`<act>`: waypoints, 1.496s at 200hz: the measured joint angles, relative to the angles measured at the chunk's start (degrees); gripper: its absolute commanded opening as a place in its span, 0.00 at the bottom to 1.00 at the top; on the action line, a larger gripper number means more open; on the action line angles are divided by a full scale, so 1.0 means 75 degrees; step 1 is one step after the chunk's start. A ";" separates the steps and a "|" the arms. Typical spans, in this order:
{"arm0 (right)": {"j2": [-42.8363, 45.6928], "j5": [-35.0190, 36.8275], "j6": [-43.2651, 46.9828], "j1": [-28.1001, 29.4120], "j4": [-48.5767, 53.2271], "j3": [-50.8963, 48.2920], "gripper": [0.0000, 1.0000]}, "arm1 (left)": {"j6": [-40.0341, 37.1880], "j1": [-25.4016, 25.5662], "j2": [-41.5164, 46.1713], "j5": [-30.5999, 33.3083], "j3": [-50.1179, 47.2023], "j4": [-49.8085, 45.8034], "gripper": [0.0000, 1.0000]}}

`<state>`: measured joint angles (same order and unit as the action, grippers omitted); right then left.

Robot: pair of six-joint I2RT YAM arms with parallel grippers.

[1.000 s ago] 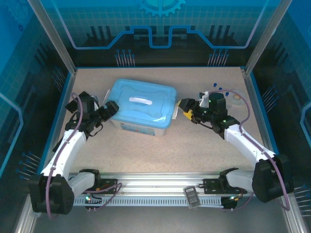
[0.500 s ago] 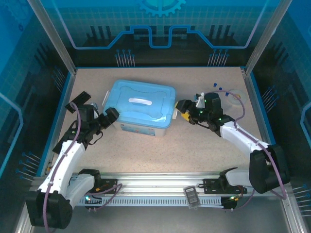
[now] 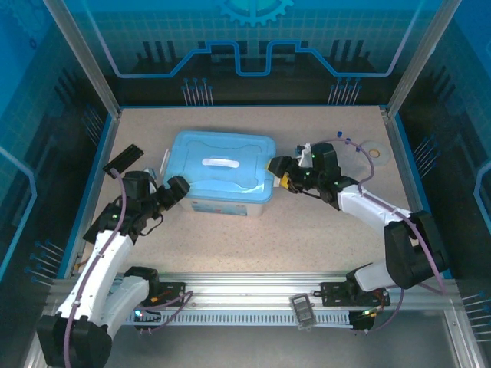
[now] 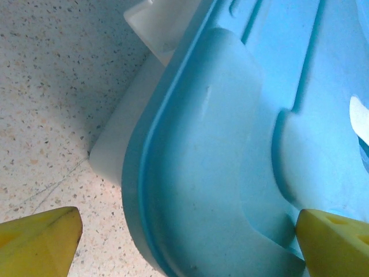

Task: Organize the chemistry lab equipment

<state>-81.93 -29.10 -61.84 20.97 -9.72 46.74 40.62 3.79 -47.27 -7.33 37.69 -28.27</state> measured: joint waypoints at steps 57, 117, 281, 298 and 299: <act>-0.0070 0.0557 0.0478 0.0373 0.0592 0.0484 0.64 | -0.0119 0.0017 0.0163 0.0093 0.0026 -0.0286 0.97; 0.0082 0.1425 0.1349 0.0758 0.1920 0.1078 0.42 | -0.0752 0.0017 -0.0184 0.0551 0.0775 -0.0828 0.97; -0.0181 0.3057 0.2646 0.1352 0.3803 0.2328 0.33 | -0.1096 -0.1443 -0.0656 0.0388 0.1670 -0.0863 0.98; -0.0181 0.3086 0.2742 0.1396 0.3835 0.2366 0.39 | -0.1096 -0.1778 -0.0796 0.0277 0.1807 -0.0737 0.98; -0.0181 0.3086 0.2754 0.1399 0.3841 0.2372 0.39 | -0.1096 -0.1789 -0.0801 0.0271 0.1813 -0.0737 0.98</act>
<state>-83.29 -5.96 -41.19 31.46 19.09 64.53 32.40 -9.63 -53.28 -5.30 51.29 -33.80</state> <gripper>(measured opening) 0.365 0.976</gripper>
